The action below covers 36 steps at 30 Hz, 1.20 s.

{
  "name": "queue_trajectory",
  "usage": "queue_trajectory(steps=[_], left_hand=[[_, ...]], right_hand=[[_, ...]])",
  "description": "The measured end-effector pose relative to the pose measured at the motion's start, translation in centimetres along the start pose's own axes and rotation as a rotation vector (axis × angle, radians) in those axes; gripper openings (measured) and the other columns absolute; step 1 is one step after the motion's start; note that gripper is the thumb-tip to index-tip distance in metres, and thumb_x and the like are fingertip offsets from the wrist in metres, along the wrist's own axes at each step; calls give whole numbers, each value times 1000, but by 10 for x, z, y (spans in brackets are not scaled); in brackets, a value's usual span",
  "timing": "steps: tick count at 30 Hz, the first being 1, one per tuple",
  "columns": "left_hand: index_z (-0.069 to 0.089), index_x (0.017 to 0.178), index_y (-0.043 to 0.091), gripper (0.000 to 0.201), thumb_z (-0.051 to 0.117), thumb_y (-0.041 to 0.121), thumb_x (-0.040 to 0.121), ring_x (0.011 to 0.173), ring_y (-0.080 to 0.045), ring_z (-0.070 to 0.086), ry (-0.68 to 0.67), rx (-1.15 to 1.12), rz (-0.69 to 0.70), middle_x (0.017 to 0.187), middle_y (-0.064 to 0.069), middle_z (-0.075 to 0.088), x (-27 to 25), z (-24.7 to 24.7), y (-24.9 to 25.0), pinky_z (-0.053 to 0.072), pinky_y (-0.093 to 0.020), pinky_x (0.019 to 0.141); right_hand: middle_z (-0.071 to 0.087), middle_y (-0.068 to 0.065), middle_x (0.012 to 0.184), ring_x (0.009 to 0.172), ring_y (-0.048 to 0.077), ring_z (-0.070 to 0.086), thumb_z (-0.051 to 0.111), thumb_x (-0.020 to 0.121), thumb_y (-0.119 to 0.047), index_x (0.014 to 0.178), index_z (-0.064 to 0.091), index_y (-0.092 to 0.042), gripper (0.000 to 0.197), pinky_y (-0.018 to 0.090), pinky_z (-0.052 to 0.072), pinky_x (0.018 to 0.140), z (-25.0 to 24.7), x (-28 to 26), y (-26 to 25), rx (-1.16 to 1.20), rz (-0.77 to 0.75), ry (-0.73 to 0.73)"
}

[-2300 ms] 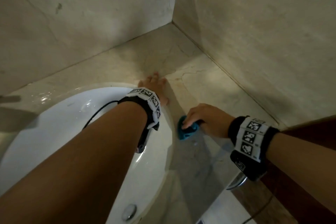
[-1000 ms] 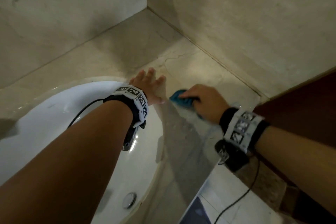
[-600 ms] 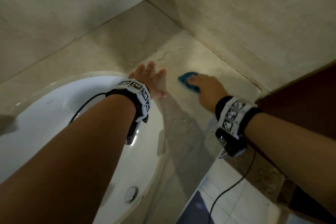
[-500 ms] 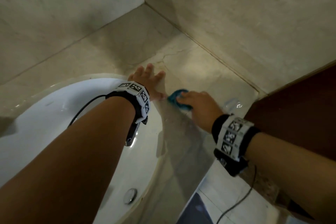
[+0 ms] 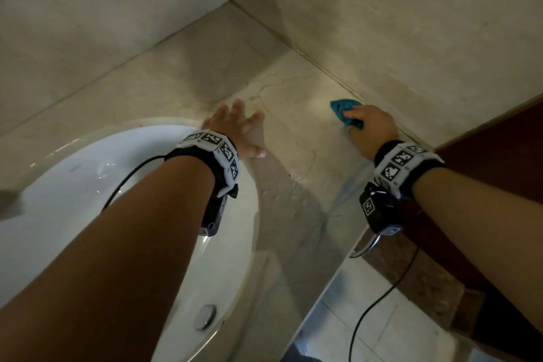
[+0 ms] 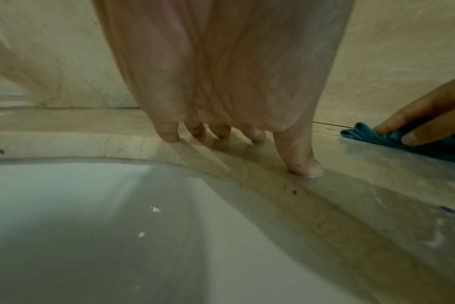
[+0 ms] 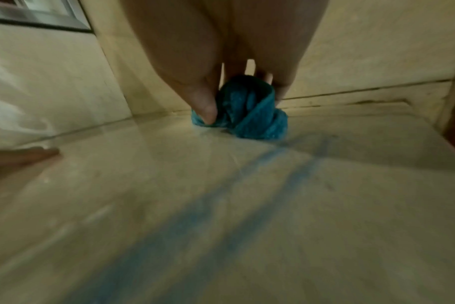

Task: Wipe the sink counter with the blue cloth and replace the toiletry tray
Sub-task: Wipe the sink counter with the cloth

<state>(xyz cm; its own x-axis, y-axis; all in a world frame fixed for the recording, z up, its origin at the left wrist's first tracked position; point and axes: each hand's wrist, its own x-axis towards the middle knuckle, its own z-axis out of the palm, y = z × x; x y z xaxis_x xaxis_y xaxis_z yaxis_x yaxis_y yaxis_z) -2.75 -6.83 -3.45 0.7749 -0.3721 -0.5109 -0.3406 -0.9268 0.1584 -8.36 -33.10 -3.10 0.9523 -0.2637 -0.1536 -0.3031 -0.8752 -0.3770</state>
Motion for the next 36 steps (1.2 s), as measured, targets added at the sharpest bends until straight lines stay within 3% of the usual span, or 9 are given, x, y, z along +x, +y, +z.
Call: queue_trajectory(steps=[5, 9, 12, 15, 19, 23, 29, 33, 36], left_hand=[[7, 147, 39, 87, 58, 60, 81, 145, -35, -1, 9, 33, -3, 159, -4, -9, 2, 1, 3, 17, -52, 116], [17, 147, 30, 80, 60, 50, 82, 144, -34, 7, 60, 50, 9, 159, -9, -3, -1, 2, 20, 21, -51, 115], [17, 146, 31, 75, 58, 47, 85, 143, -34, 10, 64, 74, 114, 158, -9, 0, -6, 15, 41, 24, -50, 113], [13, 148, 29, 75, 55, 46, 88, 142, -35, 11, 46, 133, 165, 157, -10, 1, -6, 19, 39, 26, -51, 111], [2, 151, 28, 75, 48, 45, 94, 144, -36, 5, -23, 205, 187, 158, -10, -7, -1, 13, 32, 21, -49, 114], [-1, 151, 29, 73, 44, 43, 95, 145, -39, 0, -48, 246, 188, 158, -14, -9, 8, 15, 29, 16, -51, 116], [-1, 152, 23, 75, 40, 47, 94, 145, -35, 5, 25, 336, 202, 158, -16, 0, 14, 24, 26, 18, -48, 115], [1, 151, 29, 76, 45, 47, 93, 145, -38, 5, 8, 255, 196, 158, -13, -4, 9, 21, 29, 17, -50, 116], [-3, 150, 37, 86, 50, 60, 87, 146, -32, -5, -45, 155, 146, 159, -2, -14, 2, 16, 32, 10, -49, 118]], right_hand=[[66, 12, 113, 104, 33, 59, 58, 86, -9, 101, 71, -10, 20, 36, 45, 94, 14, -47, -17, 37, -145, -6], [68, 8, 106, 96, 33, 58, 59, 83, -4, 91, 72, -12, 17, 33, 40, 88, 23, -90, -29, 49, -304, -126], [63, 6, 111, 101, 30, 56, 54, 85, -5, 103, 68, -17, 26, 31, 41, 88, 15, -81, -26, 28, -327, -192], [57, 9, 126, 113, 29, 53, 52, 87, -8, 126, 54, -18, 40, 32, 40, 96, 8, -52, -21, 57, -209, -122], [50, 11, 127, 112, 34, 51, 48, 91, -11, 128, 54, -21, 40, 34, 42, 97, 20, -31, -29, -58, -107, -102], [53, 9, 115, 99, 36, 53, 48, 90, -13, 126, 56, -26, 39, 37, 43, 87, 38, -73, -49, -98, -299, -175], [52, 8, 125, 111, 29, 45, 45, 90, -2, 125, 59, -23, 44, 35, 39, 93, 37, -127, -61, -9, -504, -434], [64, 15, 111, 102, 32, 57, 47, 80, 6, 112, 68, -11, 42, 32, 41, 95, 15, -93, -34, 189, -389, -162], [61, 16, 119, 111, 33, 55, 48, 83, 7, 113, 66, -10, 39, 29, 36, 101, -6, -55, -4, 132, -207, 27]])
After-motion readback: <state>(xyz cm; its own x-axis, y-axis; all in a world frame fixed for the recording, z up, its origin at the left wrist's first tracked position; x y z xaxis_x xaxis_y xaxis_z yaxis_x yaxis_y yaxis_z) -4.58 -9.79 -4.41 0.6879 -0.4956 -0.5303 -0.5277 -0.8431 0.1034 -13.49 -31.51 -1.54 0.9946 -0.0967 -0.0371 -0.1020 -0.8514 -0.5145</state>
